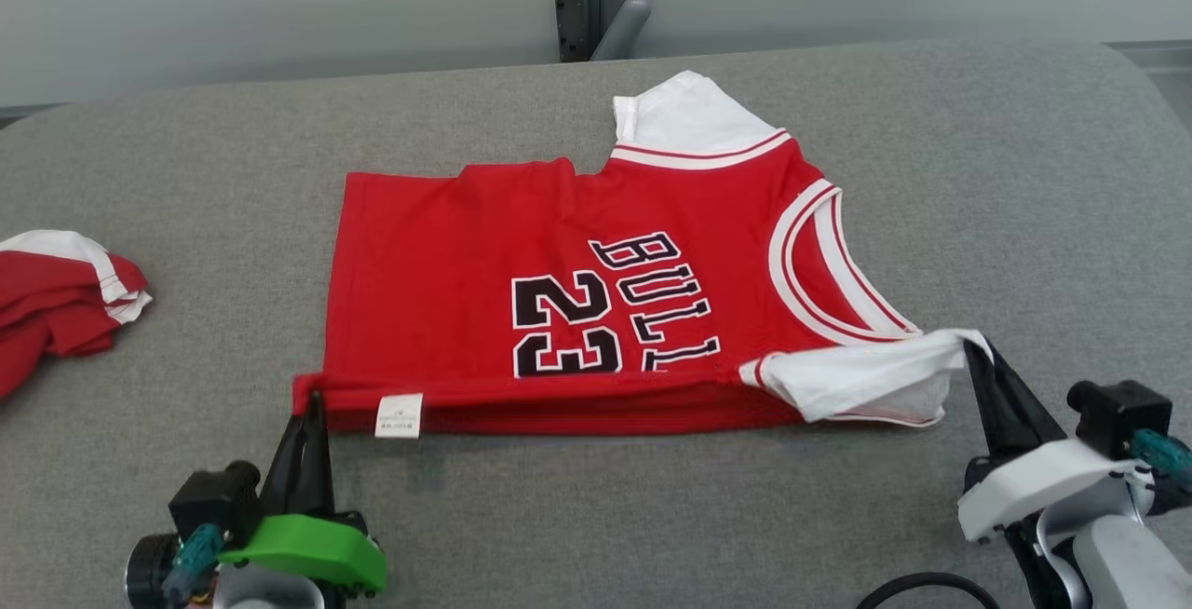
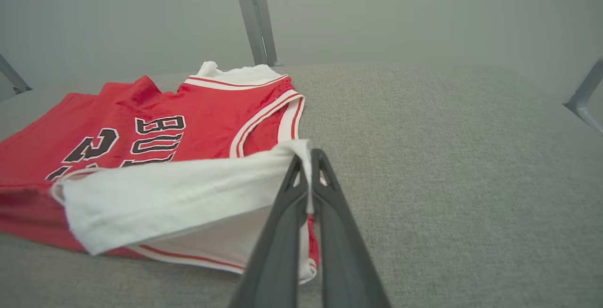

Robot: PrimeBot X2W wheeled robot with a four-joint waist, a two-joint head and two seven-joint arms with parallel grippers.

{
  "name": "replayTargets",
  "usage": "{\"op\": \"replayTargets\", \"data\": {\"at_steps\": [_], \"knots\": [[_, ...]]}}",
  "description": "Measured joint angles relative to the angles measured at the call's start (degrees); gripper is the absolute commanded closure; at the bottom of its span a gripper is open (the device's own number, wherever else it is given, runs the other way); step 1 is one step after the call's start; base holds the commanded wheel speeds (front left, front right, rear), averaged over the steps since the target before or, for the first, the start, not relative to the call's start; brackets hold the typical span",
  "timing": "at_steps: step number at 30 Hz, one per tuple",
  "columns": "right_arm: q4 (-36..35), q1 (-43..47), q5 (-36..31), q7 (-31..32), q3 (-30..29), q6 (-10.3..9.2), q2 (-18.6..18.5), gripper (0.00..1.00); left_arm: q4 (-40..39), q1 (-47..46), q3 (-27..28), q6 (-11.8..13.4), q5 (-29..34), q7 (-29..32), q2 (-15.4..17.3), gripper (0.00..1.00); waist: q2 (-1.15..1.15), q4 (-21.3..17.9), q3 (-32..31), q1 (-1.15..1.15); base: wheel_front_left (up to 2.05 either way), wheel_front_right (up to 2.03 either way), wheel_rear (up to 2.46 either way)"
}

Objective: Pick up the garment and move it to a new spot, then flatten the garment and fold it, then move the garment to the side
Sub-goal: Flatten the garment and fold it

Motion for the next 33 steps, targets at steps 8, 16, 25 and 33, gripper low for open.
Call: {"op": "replayTargets", "data": {"at_steps": [8, 16, 25, 33], "knots": [[6.4, -11.2, -2.4, 0.0, 1.3, 0.0, -1.0, 1.0, 4.5, -8.4, -1.7, -0.2, 2.5, 0.0, 0.0, 1.0, 0.0, 1.1, 4.6, 0.0, 0.0, 0.0, 0.0], [10.5, -18.5, -3.9, 0.0, 2.2, 0.0, -1.6, 1.0, 6.7, -13.7, -2.8, 0.7, 2.8, 0.0, 0.0, 1.0, 0.01, 2.2, 9.6, 0.0, 0.0, 0.0, 0.0], [13.6, -23.3, -5.8, 0.0, 2.1, 0.0, -1.6, 1.0, 7.9, -17.5, -3.0, 1.8, 2.8, 0.0, 0.0, 0.88, 0.01, 3.5, 13.2, 0.01, 0.0, 0.0, 0.0], [12.3, -24.3, -8.1, 0.0, -3.6, 0.0, 1.0, 0.0, 7.5, -17.5, -1.5, 3.7, 0.6, 0.0, 0.0, 0.0, 0.01, 3.9, 13.7, 0.01, 0.0, 0.0, 0.0]]}}
